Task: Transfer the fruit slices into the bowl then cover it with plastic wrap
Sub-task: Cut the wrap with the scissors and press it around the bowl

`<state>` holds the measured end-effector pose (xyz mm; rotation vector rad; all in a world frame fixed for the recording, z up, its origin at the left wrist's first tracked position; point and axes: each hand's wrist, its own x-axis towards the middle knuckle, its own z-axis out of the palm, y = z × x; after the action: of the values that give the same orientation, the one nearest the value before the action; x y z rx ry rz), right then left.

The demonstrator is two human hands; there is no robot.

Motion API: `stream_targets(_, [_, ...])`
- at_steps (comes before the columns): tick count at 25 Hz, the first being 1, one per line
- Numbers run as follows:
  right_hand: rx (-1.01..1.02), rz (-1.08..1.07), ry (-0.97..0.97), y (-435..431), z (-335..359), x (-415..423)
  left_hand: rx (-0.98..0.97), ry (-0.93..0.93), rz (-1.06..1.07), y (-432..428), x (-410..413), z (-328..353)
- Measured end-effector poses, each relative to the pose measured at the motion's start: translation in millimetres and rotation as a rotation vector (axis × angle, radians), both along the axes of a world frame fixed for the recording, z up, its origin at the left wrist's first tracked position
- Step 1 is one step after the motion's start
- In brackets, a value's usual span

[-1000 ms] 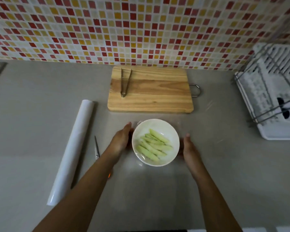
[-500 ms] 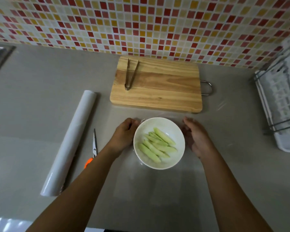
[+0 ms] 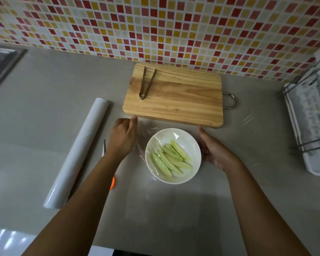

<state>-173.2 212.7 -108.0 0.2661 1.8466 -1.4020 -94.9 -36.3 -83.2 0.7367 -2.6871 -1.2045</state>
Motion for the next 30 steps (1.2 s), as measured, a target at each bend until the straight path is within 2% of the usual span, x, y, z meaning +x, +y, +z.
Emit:
stream_targets(2, [0.025, -0.009, 0.027, -3.6, 1.3, -1.5, 0.181, -0.192, 0.036, 2.3, -2.1, 1.4])
stream_targets(4, [0.003, -0.058, 0.056, -8.3, 1.4, -2.0, 0.523, -0.378, 0.069, 2.0, -0.1, 1.6])
stream_targets(5, [-0.020, -0.085, 0.081, -10.9, 1.9, -1.1, 0.669, -0.393, 0.076, 2.3, 2.7, -1.2])
stream_targets(7, [-0.099, -0.180, 0.111, -15.4, 0.8, 1.4, 0.859, -0.269, 0.134, 8.2, 6.7, -9.8])
stream_targets(9, [-0.179, -0.300, 0.095, -19.2, 0.0, 3.6, 0.941, -0.106, 0.209, 15.8, 7.8, -16.2])
stream_targets(11, [-0.200, -0.357, 0.099, -23.6, -1.6, 6.5, 0.881, -0.019, 0.251, 23.7, 6.7, -19.6])
stream_targets(14, [-0.103, -0.425, 0.138, -32.6, -1.6, 9.3, 0.538, 0.004, 0.292, 34.1, 5.1, -20.7])
stream_targets(16, [-0.070, -0.497, 0.157, -38.4, -1.3, 9.6, 0.392, 0.029, 0.302, 41.2, 4.9, -18.1])
stream_targets(20, [-0.117, -0.567, 0.119, -41.1, -4.8, 9.3, 0.373, 0.068, 0.330, 44.3, -0.5, -13.5])
stream_targets(23, [-0.248, -0.536, 0.047, -38.7, -3.9, 9.6, 0.453, -0.003, 0.249, 36.8, 0.4, -13.9])
stream_targets(26, [-0.187, -0.432, 0.137, -37.5, -5.9, 10.4, 0.371, -0.056, 0.155, 32.8, 3.3, -17.8])
stream_targets(30, [-0.105, -0.449, 0.330, -40.9, -8.0, 14.6, 0.191, 0.037, 0.136, 37.8, 0.7, -18.4])
